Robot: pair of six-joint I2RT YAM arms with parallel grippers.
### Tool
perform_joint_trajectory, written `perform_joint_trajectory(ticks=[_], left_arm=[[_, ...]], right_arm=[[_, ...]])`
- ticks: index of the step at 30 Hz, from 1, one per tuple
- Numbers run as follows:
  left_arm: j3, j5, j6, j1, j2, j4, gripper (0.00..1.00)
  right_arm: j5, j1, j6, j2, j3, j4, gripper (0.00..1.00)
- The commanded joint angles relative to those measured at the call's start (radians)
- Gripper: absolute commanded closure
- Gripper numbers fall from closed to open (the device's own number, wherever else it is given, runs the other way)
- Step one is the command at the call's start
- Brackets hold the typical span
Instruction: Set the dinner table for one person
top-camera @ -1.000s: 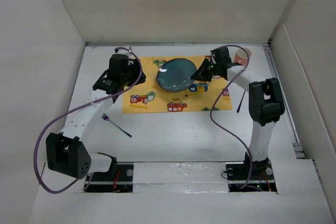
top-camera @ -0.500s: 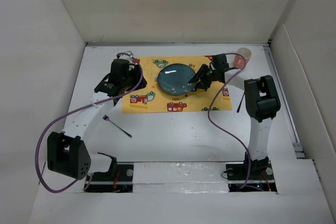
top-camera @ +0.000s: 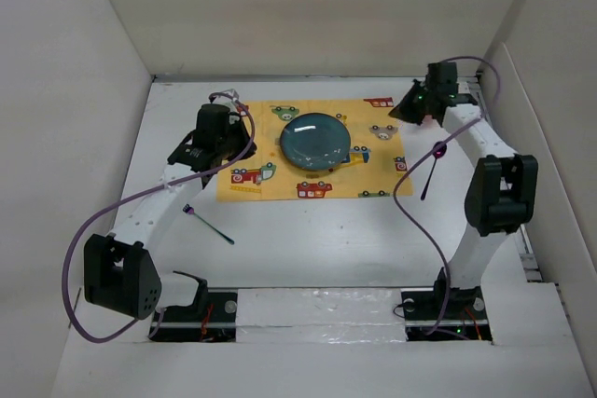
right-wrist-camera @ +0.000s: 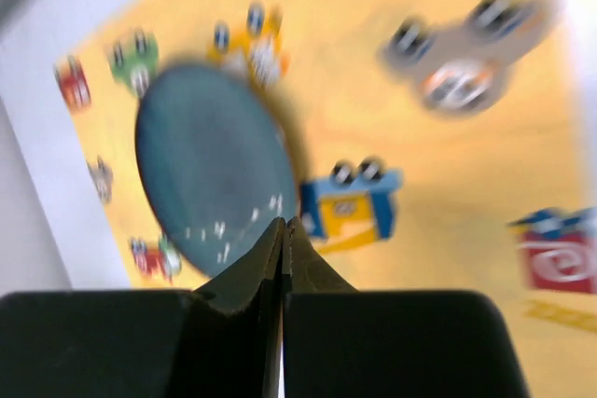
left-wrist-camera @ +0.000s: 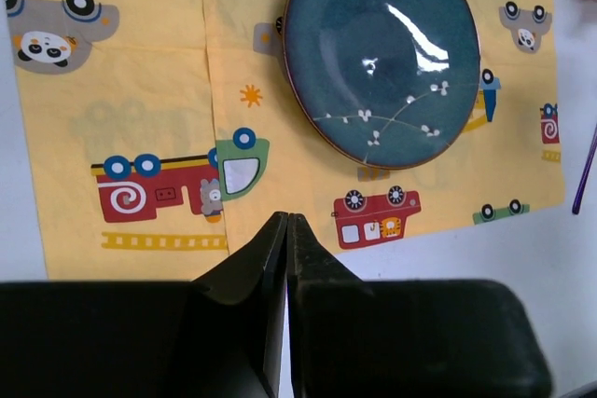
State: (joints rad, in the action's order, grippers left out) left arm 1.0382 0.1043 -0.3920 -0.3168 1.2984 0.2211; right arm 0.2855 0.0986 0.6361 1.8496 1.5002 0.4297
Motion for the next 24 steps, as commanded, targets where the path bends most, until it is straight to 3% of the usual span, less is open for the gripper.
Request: perform_joint_trajectory(ticks=[1, 5, 7, 9, 12, 17, 24], left_arm=[[0.019, 0.041, 0.021, 0.002, -0.01, -0.032, 1.0], [-0.024, 0.041, 0.019, 0.002, -0.045, -0.054, 1.0], [-0.038, 0.037, 0.015, 0.002, -0.066, -0.068, 0.98], [-0.055, 0.047, 0.016, 0.002, -0.073, -0.075, 0.84], [-0.063, 0.04, 0.022, 0.002, -0.073, -0.072, 0.76], [-0.052, 0.034, 0.033, 0.002, -0.071, -0.045, 0.75], [-0.04, -0.011, 0.042, 0.002, -0.091, -0.008, 0.75]], right_arm=[[-0.222, -0.112, -0.032, -0.046, 0.096, 0.026, 1.0], [-0.419, -0.184, -0.032, 0.005, 0.213, 0.094, 1.0], [-0.508, -0.209, -0.036, 0.051, 0.315, 0.125, 0.88], [-0.543, -0.218, -0.044, 0.141, 0.405, 0.202, 0.63], [-0.563, -0.218, -0.059, 0.261, 0.572, 0.291, 0.49], [-0.605, -0.218, -0.064, 0.378, 0.702, 0.352, 0.49], [-0.598, -0.227, -0.072, 0.467, 0.739, 0.353, 0.62]])
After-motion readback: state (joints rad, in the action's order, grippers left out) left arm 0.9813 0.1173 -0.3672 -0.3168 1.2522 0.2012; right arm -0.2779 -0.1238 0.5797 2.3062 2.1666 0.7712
